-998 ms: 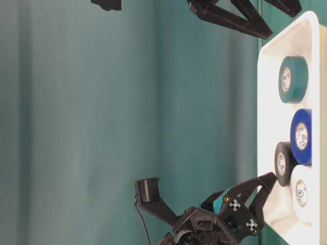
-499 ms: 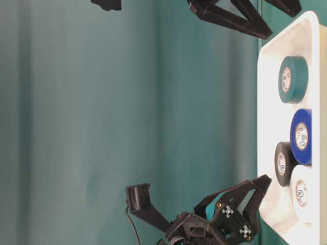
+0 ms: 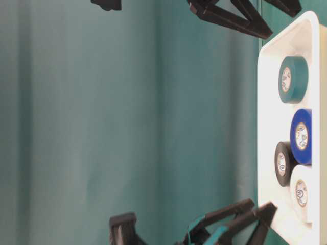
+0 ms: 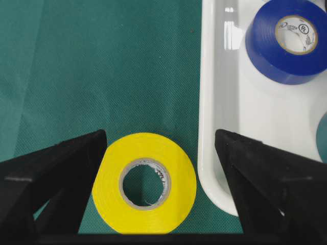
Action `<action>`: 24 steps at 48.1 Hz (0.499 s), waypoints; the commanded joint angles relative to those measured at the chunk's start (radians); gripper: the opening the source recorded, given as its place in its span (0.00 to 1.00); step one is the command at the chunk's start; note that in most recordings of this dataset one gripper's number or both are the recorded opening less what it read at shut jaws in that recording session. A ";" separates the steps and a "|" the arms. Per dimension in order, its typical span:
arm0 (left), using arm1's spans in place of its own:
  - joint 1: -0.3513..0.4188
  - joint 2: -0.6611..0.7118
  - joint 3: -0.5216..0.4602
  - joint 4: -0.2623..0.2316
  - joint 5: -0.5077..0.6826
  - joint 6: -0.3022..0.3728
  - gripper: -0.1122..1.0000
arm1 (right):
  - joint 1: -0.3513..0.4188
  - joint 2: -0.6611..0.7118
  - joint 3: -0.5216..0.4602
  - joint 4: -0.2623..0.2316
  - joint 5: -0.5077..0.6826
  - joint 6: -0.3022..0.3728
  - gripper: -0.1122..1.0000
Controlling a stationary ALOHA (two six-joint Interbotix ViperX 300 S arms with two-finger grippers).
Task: Put the tape alternately from left to right into the white case.
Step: 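Release the black roll and pull the left gripper back left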
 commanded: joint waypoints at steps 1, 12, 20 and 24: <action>-0.038 -0.054 0.008 -0.002 -0.002 -0.002 0.98 | 0.003 -0.008 -0.011 0.002 -0.008 0.000 0.75; -0.133 -0.130 0.069 0.000 -0.002 -0.003 0.98 | 0.003 -0.006 -0.011 0.002 -0.008 0.002 0.75; -0.201 -0.178 0.109 -0.002 0.012 -0.005 0.98 | 0.003 -0.008 -0.014 0.002 -0.008 0.002 0.75; -0.222 -0.196 0.121 -0.003 0.021 -0.005 0.98 | 0.003 -0.006 -0.014 0.002 -0.008 0.002 0.75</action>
